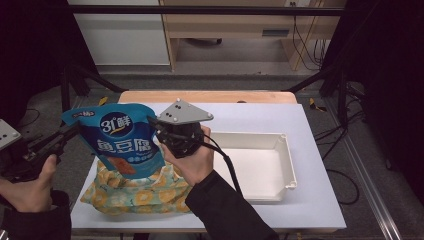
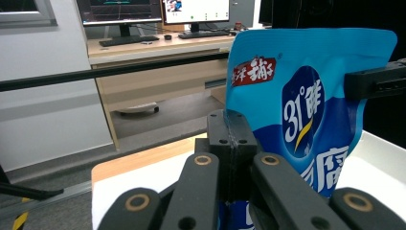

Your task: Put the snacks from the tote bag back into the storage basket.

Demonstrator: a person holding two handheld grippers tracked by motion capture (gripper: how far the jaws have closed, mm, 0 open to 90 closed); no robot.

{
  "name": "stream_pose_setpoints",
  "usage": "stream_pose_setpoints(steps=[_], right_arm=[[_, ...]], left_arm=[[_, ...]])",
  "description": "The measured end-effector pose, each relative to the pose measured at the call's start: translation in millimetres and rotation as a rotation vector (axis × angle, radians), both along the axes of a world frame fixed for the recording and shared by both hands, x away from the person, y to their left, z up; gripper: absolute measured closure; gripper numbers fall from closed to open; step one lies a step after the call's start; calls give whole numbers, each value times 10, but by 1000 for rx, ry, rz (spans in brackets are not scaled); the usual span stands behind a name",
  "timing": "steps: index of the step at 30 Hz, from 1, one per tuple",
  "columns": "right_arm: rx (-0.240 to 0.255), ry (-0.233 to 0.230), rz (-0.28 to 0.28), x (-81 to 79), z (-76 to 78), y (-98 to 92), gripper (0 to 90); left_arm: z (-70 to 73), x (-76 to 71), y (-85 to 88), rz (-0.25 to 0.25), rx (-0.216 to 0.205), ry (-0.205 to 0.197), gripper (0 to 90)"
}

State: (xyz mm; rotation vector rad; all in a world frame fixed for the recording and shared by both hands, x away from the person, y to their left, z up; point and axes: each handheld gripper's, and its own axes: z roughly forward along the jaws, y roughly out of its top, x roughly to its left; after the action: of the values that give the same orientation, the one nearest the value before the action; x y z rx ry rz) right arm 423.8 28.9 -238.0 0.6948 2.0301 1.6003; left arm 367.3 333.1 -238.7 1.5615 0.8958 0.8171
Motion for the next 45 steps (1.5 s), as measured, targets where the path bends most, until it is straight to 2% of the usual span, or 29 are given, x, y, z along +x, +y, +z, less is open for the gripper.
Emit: stream_pose_setpoints(steps=[17,27,45], right_arm=[[-1,-11,-18,-22,34,-217,900],[-2,-17,-37,-46,55,-384,900],[-1,-27,-85,-78,80,-725,900]], left_arm=[[8,38,-176,-39,-14,-7,900],[3,79,-337,-64,-24,-15,900],[33,137,-652,-116,-11,-26,900]])
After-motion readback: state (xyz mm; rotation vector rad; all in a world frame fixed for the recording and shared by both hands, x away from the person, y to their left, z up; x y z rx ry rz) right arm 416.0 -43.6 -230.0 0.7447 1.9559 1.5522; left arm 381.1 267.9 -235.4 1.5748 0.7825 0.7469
